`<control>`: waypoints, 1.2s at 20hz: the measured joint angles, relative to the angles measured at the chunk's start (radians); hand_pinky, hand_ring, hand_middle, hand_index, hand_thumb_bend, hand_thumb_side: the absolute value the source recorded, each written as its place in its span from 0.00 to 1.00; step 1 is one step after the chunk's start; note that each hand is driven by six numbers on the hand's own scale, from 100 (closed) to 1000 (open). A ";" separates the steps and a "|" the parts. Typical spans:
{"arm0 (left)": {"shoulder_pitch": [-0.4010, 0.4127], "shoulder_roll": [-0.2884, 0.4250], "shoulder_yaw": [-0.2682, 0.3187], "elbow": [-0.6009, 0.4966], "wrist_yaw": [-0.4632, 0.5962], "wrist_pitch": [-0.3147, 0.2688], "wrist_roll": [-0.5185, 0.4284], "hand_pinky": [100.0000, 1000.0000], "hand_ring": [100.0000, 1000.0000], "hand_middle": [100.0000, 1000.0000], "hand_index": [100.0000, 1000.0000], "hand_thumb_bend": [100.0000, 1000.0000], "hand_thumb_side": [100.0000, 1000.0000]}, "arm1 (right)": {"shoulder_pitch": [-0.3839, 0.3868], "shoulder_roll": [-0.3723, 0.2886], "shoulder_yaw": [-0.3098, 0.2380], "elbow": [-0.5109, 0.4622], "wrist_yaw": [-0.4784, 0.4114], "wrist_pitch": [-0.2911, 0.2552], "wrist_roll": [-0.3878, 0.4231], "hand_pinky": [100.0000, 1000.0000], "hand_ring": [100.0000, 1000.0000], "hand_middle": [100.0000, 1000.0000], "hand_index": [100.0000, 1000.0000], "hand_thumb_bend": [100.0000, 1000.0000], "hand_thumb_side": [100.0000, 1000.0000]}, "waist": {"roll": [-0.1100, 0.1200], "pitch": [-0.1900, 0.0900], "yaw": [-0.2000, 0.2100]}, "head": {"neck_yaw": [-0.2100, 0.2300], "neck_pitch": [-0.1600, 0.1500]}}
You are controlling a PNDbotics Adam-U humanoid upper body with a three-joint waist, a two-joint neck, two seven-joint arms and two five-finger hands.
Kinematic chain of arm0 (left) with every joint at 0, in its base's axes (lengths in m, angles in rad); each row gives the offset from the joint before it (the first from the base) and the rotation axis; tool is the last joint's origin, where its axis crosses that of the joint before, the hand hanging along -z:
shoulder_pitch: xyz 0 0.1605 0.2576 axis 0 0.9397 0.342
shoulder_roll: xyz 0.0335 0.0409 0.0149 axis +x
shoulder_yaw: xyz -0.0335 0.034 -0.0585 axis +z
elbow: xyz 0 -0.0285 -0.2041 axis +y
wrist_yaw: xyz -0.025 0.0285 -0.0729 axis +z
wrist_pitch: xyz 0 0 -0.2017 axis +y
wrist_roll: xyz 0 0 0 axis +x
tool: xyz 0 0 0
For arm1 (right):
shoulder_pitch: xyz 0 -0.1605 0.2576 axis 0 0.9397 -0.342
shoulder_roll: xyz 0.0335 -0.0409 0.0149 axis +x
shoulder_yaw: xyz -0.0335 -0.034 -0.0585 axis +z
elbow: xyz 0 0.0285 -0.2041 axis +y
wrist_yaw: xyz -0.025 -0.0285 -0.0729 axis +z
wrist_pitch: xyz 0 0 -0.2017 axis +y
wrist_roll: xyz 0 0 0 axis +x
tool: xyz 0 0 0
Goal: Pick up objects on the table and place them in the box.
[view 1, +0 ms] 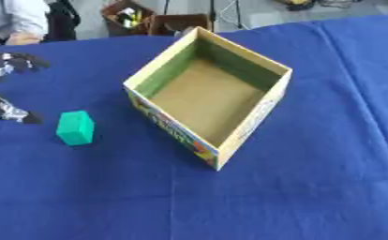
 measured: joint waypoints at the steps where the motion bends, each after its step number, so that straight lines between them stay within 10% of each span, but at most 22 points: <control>1: -0.001 -0.003 0.000 0.003 -0.016 0.000 -0.001 0.78 0.87 0.90 1.00 0.81 0.74 | 0.000 0.000 0.000 0.000 0.000 0.000 0.000 0.93 0.90 0.71 0.84 0.00 0.82 | 0.000 0.001 0.000 | -0.003 -0.001; 24: -0.047 -0.034 0.012 0.015 0.071 0.074 -0.083 0.73 0.77 0.86 1.00 0.76 0.54 | -0.017 0.018 0.012 0.000 0.005 0.020 0.021 0.94 0.90 0.70 0.84 0.00 0.82 | 0.016 0.028 -0.026 | -0.015 -0.007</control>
